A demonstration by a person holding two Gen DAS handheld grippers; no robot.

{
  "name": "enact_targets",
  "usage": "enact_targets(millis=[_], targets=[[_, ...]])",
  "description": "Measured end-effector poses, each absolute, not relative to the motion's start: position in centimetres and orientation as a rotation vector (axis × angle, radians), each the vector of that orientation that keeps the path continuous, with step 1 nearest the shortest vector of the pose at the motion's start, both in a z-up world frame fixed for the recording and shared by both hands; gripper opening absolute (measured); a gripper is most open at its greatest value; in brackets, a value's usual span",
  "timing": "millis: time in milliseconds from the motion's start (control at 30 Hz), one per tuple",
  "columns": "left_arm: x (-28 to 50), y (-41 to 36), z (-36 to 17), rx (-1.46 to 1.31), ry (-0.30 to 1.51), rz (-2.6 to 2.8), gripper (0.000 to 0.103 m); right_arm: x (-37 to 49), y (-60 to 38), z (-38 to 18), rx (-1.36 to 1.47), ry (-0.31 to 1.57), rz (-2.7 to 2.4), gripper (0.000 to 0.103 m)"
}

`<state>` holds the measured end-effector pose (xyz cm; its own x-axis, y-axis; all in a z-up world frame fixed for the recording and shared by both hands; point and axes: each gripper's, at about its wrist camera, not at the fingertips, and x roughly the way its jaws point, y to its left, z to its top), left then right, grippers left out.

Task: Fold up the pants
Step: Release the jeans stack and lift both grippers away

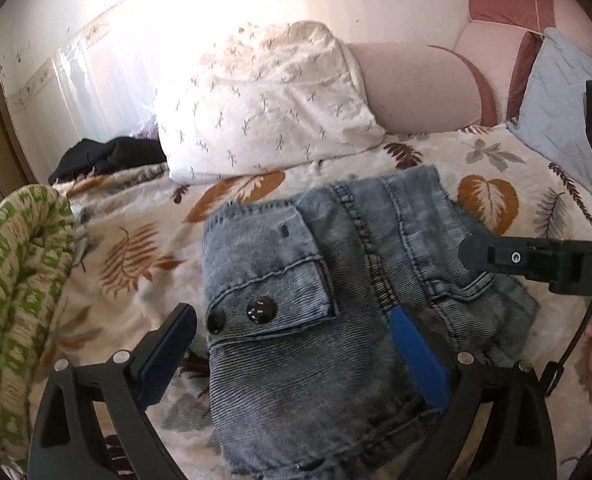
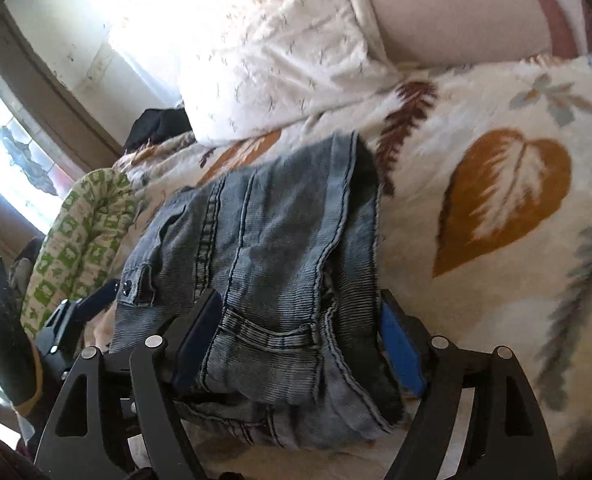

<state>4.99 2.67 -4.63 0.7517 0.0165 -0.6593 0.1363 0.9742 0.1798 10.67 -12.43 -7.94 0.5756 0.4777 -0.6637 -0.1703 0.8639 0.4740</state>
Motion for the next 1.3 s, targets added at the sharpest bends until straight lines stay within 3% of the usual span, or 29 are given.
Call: enact_targets(millis=[467, 733, 1300], targets=[[1.9, 1.7, 0.3, 0.183, 0.625, -0.046, 0.1, 3.9, -13.0, -2.8, 0.186, 0.667, 0.272, 0.079], [-1.2, 2.9, 1.2, 0.166, 0.6, -0.014, 0.1, -0.7, -15.9, 0.6, 0.274, 0.503, 0.21, 0.081], [-5.4, 11.0, 2.3, 0.05, 0.531, 0.178, 0.103, -4.3, -11.3, 2.0, 0.211, 0.431, 0.26, 0.082]])
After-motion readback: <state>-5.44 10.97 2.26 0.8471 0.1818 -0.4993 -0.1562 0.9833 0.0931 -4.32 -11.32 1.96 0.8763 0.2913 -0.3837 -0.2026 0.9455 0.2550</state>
